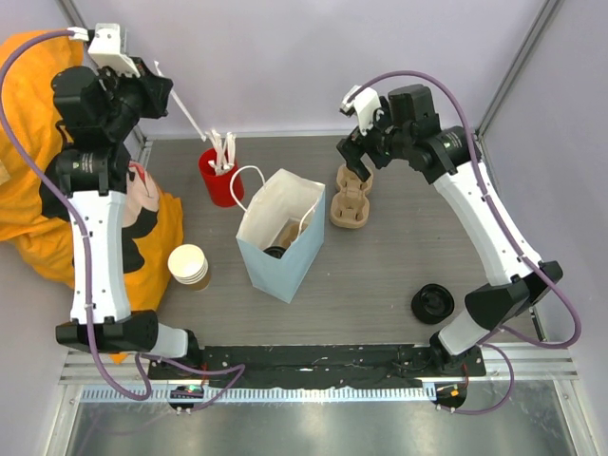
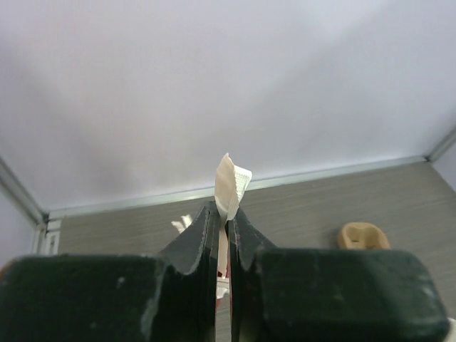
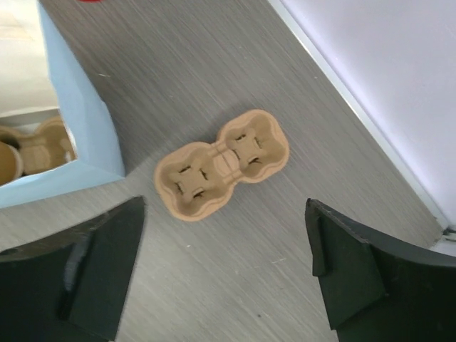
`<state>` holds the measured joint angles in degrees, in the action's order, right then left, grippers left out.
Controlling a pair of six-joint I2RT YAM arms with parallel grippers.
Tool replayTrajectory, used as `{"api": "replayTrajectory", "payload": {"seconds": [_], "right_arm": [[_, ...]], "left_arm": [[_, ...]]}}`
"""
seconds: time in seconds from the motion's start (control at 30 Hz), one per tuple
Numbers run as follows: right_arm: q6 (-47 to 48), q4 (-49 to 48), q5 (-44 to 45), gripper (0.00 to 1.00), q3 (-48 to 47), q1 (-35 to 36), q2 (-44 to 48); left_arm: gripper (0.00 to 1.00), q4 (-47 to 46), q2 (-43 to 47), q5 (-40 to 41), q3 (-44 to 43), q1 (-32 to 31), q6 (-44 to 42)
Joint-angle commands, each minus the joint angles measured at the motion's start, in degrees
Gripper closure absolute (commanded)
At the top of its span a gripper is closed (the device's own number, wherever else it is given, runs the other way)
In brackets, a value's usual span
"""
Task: Pack the takeout coffee
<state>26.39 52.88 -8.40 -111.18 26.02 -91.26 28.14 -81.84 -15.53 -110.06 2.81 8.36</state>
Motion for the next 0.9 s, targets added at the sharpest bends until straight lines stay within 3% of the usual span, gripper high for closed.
{"api": "replayTrajectory", "payload": {"seconds": [0.0, 0.13, 0.37, 0.53, 0.87], "right_arm": [[-0.55, -6.56, 6.37, 0.0, 3.5, -0.71, 2.67], [-1.69, -9.2, 8.14, 0.0, 4.83, -2.02, 2.67], [-2.75, -9.99, 7.79, 0.0, 5.27, -3.52, 3.46], [-2.66, -9.99, 7.7, 0.0, 5.71, -3.96, 3.9], [-2.49, -10.08, 7.7, 0.0, 7.11, -4.75, 4.51]], "left_arm": [[0.98, 4.81, 2.39, -11.35, -6.11, 0.18, 0.77], [0.98, 5.08, 1.69, -22.41, -9.81, -0.17, 4.99], [0.99, 4.91, -1.47, -27.71, -16.41, -6.75, 8.6], [0.99, 9.02, -4.64, -23.51, -17.03, -16.75, 2.99], [0.99, 19.49, -9.91, -13.92, -14.57, -30.4, -11.77]]}}
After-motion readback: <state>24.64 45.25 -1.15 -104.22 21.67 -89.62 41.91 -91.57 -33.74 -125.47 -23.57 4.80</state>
